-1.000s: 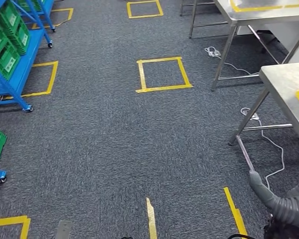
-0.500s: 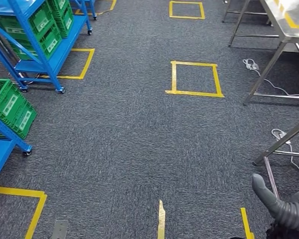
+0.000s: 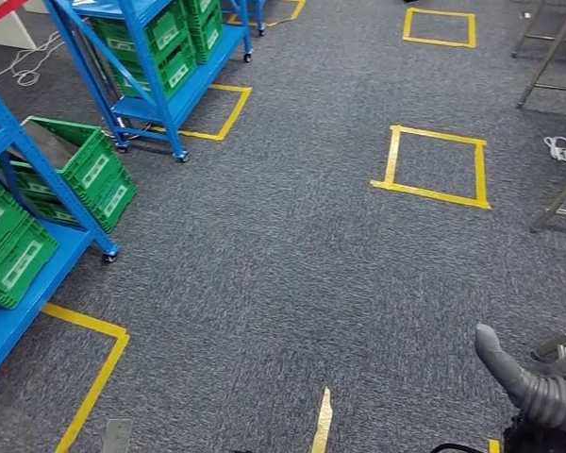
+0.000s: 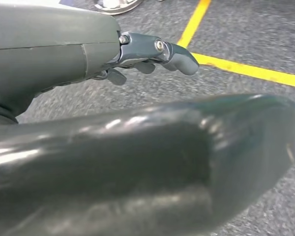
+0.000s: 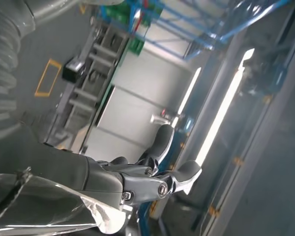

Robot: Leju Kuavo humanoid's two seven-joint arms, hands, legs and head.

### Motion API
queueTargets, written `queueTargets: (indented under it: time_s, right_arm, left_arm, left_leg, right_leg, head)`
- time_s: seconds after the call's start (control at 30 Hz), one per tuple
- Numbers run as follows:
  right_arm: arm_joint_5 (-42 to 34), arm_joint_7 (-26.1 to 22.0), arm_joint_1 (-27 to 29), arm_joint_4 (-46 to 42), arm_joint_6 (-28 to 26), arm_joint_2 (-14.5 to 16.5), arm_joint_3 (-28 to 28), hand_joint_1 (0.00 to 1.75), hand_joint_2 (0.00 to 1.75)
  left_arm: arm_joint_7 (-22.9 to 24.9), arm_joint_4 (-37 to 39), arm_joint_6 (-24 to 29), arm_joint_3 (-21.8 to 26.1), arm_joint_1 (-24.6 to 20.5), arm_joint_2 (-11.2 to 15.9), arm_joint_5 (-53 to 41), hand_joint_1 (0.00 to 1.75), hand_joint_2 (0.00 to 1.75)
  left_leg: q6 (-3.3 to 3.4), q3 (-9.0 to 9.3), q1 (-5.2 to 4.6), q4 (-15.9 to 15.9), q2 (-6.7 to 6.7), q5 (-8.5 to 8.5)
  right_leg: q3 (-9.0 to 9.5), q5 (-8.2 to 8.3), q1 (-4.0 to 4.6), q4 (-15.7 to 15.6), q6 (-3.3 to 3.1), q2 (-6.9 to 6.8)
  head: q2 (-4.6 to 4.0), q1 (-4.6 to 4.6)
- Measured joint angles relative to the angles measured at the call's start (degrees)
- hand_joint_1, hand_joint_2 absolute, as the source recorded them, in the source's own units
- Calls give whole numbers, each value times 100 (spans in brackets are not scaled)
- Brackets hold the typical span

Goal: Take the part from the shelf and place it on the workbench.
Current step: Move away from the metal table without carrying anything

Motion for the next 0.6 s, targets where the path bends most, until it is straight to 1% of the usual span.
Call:
queueTargets:
  time_s: [0.03,0.07,0.1,0.13,0.17,0.2,0.23,0.27,0.3,0.33,0.37,0.4,0.43,0.47,0.5,0.53,0.57,0.6]
  right_arm:
    - [1,0,-12,6,1,0,1,0,175]
    - [1,0,-24,12,1,0,1,0,175]
    - [2,1,-35,18,1,-1,1,0,175]
    - [4,1,-44,21,-1,-1,1,0,175]
    - [8,1,-46,23,-3,-4,1,0,175]
    - [12,1,-44,24,-7,-9,1,0,175]
    - [16,0,-40,24,-9,-16,1,0,175]
    - [14,-1,-38,24,-8,-25,1,0,175]
    - [-12,-1,-39,22,15,-39,0,0,175]
    - [-74,-1,-41,20,74,-66,-1,0,175]
    - [-151,0,-41,18,152,-107,-9,0,175]
    - [-225,1,-40,16,245,-159,-27,0,175]
    - [-273,1,-41,15,327,-206,-53,0,175]
    - [-282,1,-41,15,382,-240,-87,0,175]
    - [-275,1,-41,15,421,-256,-115,0,175]
    - [-265,1,-43,16,448,-260,-134,0,175]
    - [-255,0,-43,16,465,-260,-145,0,175]
    - [-245,-1,-42,16,474,-260,-148,0,175]
  left_arm:
    - [-1,0,-1,0,1,-1,2,0,0]
    - [-1,0,-1,1,3,-2,4,0,0]
    - [-2,0,-2,1,3,-2,5,0,0]
    - [-2,0,-2,2,-1,-3,8,0,0]
    - [-2,0,-2,2,-9,-7,9,0,0]
    - [-2,0,-2,2,-16,-13,12,0,0]
    - [-3,0,-4,2,-18,-18,21,0,0]
    - [-8,0,-9,4,-15,-22,40,0,0]
    - [-14,0,-15,11,-5,-26,51,0,0]
    - [-26,0,-20,18,6,-28,42,0,0]
    - [-43,0,-25,25,7,-31,20,0,0]
    - [-68,0,-20,30,1,-34,-12,0,0]
    - [-99,0,-9,31,-7,-34,-31,0,0]
    - [-129,0,2,31,-14,-30,-22,0,0]
    - [-157,0,13,32,-15,-21,0,0,0]
    - [-178,0,17,34,-11,-5,27,0,0]
    - [-192,-1,17,37,-6,14,49,0,0]
    - [-205,-1,16,39,-3,31,62,0,0]
  left_leg:
    - [-13,-23,13,73,26,28]
    - [-17,70,23,-87,55,161]
    - [-10,257,26,-434,121,357]
    - [6,470,11,-828,255,517]
    - [35,646,-14,-1176,378,622]
    - [66,751,-39,-1401,477,666]
    - [96,781,-65,-1491,515,652]
    - [130,771,-78,-1517,465,648]
    - [164,770,-69,-1529,402,658]
    - [199,777,-60,-1546,336,669]
    - [237,784,-46,-1565,272,681]
    - [269,791,-31,-1579,203,692]
    - [287,786,-31,-1580,135,694]
    - [301,782,-31,-1579,61,695]
    - [304,782,-33,-1578,-17,696]
    - [304,788,-34,-1576,-96,695]
    - [303,797,-34,-1572,-179,695]
    - [298,807,-31,-1565,-263,692]
  right_leg:
    - [8,-10,3,1,1,-90]
    - [24,-23,4,1,7,-170]
    - [48,-41,5,1,20,-245]
    - [73,-61,11,2,39,-311]
    - [93,-88,25,9,67,-377]
    - [106,-109,41,13,94,-441]
    - [114,-125,54,14,123,-505]
    - [124,-137,62,13,150,-571]
    - [125,-158,51,10,178,-603]
    - [114,-208,34,49,207,-522]
    - [56,-303,17,180,233,-371]
    - [-77,-455,1,450,255,-178]
    - [-263,-632,-7,832,267,5]
    - [-485,-795,-7,1251,276,94]
    - [-679,-886,-7,1588,283,130]
    - [-782,-853,-6,1719,283,141]
    - [-773,-705,-8,1620,281,152]
    - [-654,-469,-16,1305,276,191]
  head:
    - [0,-2]
    - [0,-2]
    - [0,-3]
    - [0,-3]
    - [0,-5]
    - [0,1]
    - [0,4]
    - [0,5]
    - [0,9]
    - [0,16]
    - [0,30]
    - [0,48]
    - [0,67]
    - [0,74]
    - [0,77]
    - [0,76]
    - [0,75]
    - [0,75]
